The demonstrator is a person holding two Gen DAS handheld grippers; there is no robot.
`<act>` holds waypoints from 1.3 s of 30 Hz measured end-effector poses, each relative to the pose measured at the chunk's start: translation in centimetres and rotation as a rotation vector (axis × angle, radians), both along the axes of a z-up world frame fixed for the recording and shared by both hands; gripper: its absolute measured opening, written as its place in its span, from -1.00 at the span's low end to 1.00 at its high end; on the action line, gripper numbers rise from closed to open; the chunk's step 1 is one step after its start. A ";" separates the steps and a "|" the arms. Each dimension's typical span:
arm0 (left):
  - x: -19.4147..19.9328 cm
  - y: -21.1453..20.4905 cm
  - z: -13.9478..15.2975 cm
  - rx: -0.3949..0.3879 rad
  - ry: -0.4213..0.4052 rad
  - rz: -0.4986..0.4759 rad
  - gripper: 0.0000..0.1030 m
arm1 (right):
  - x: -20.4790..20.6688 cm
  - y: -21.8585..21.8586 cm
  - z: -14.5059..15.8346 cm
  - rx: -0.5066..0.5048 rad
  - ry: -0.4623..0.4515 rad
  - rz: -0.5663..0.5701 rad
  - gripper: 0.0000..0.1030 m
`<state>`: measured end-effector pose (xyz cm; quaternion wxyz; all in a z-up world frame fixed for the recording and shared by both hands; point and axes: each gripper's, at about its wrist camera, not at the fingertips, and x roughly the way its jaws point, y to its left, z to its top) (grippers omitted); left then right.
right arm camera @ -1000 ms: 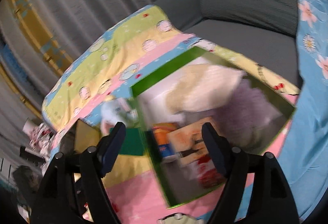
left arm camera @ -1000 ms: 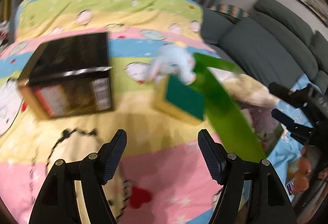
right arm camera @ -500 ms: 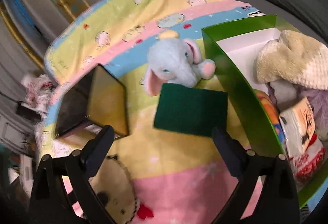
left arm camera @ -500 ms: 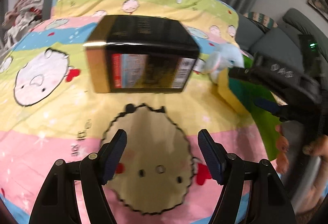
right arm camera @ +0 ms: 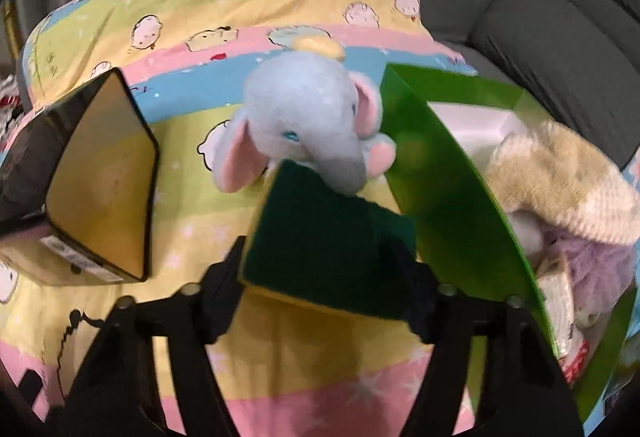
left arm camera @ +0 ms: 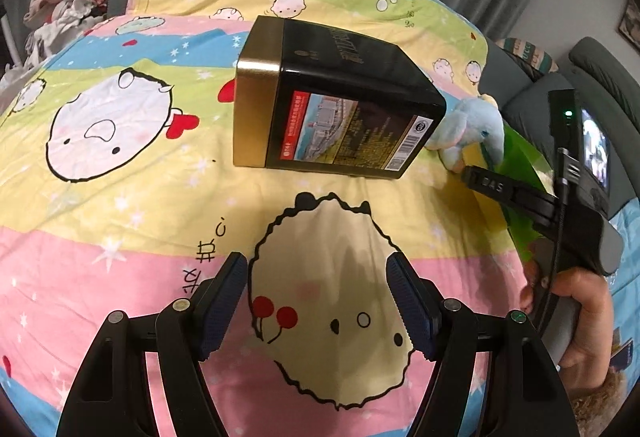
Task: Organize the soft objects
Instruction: 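Grasp the green-yellow sponge with the right gripper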
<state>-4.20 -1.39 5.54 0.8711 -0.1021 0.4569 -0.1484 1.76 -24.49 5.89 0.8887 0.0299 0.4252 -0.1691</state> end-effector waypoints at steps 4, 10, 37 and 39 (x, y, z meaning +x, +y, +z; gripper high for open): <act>-0.2 0.5 0.1 0.002 0.000 0.011 0.41 | -2.3 1.1 1.3 -0.028 -0.025 0.060 -0.31; -0.5 1.3 0.4 -0.011 -0.003 0.031 0.41 | -5.7 2.6 2.8 0.156 -0.065 0.214 -0.37; -1.5 3.6 1.2 -0.087 0.010 0.046 0.41 | -7.9 5.1 2.8 0.578 -0.030 0.426 0.68; -1.4 2.5 0.8 -0.106 0.030 0.005 0.41 | -7.7 4.6 2.3 0.581 -0.020 0.401 0.68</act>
